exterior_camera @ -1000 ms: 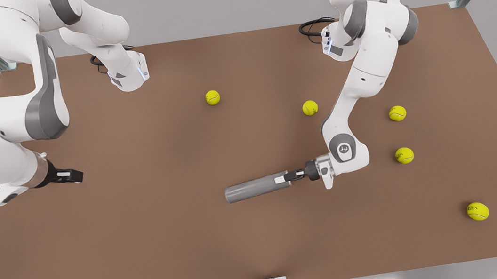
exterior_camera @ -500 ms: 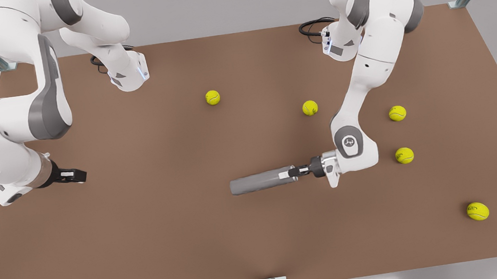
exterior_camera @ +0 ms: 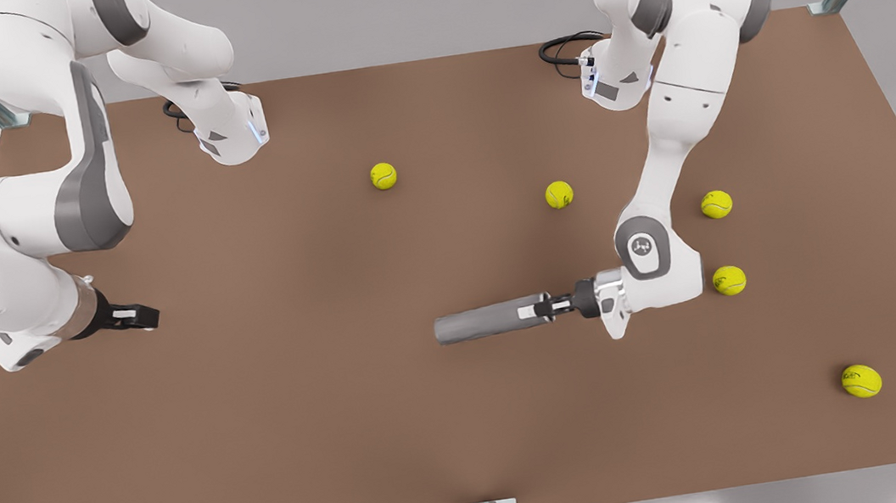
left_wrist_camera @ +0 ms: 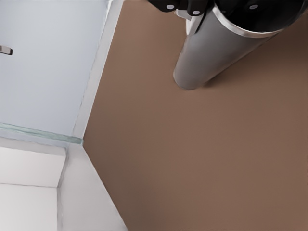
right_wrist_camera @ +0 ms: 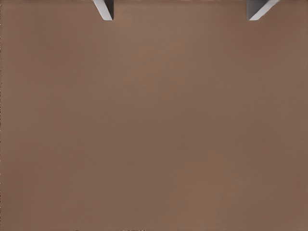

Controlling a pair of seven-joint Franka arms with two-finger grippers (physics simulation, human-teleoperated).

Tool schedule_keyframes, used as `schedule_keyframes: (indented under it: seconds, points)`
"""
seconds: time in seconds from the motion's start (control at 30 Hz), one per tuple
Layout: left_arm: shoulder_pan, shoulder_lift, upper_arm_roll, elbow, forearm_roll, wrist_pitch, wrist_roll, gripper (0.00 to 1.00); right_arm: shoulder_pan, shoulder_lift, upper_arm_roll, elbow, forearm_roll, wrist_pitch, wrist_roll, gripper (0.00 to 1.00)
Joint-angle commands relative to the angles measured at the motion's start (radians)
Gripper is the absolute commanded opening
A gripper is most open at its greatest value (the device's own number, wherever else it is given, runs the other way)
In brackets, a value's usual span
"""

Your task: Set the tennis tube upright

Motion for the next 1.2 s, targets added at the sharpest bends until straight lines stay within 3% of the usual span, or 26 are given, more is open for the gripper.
schedule_keyframes:
  seconds: [0.0, 0.27, 1.03, 1.17]
  points:
    - [0.001, -0.001, 0.001, 0.0, 0.035, -0.002, -0.001, 0.21, 0.002, 0.0, 0.0, 0.0, -0.002, 0.0, 0.0, 1.0]
    - [0.001, -0.031, 0.005, 0.0, 0.106, -0.002, -0.039, 0.21, 0.104, 0.024, 0.005, -0.002, -0.007, 0.021, 0.012, 1.0]
    - [0.059, -0.188, 0.042, 0.003, 0.514, -0.046, -0.196, 0.21, 0.048, 0.026, -0.005, 0.028, 0.003, 0.023, 0.006, 1.0]
    - [0.061, -0.217, 0.062, 0.008, 0.618, -0.072, -0.24, 0.21, 0.035, 0.024, -0.005, 0.028, 0.118, 0.021, 0.015, 1.0]
